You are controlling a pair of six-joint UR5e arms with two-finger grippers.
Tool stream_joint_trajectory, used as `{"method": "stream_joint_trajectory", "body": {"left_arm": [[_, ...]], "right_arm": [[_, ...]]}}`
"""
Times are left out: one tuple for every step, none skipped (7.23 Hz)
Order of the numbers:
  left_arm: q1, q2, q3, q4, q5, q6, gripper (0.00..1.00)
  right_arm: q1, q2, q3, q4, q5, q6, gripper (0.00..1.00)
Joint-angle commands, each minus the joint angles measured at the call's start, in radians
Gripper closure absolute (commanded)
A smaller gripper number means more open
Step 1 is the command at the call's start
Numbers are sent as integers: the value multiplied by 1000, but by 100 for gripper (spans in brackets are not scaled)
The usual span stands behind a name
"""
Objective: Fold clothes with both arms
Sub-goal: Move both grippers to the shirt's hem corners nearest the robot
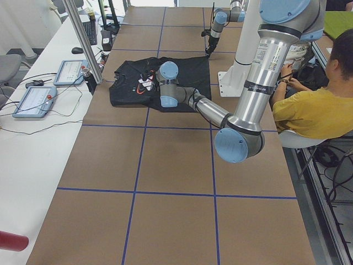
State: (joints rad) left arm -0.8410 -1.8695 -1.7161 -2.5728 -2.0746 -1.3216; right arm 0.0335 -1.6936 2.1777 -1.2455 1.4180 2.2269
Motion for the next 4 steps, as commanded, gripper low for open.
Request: {"method": "stream_joint_trajectory", "body": {"left_arm": [[16,44,-40,71,4,-187,1],[58,150,-116,71,37,-262,1],[144,256,-210,92,95,-322,1],[280,327,-264,104,204,-446,1]], "right_arm": [[-4,-30,36,0,50,0,100],[-3,-32,46,0,91,0,100],[-3,-40,78,0,131,2,100],[-4,-52,83,0,136,0,100]]}}
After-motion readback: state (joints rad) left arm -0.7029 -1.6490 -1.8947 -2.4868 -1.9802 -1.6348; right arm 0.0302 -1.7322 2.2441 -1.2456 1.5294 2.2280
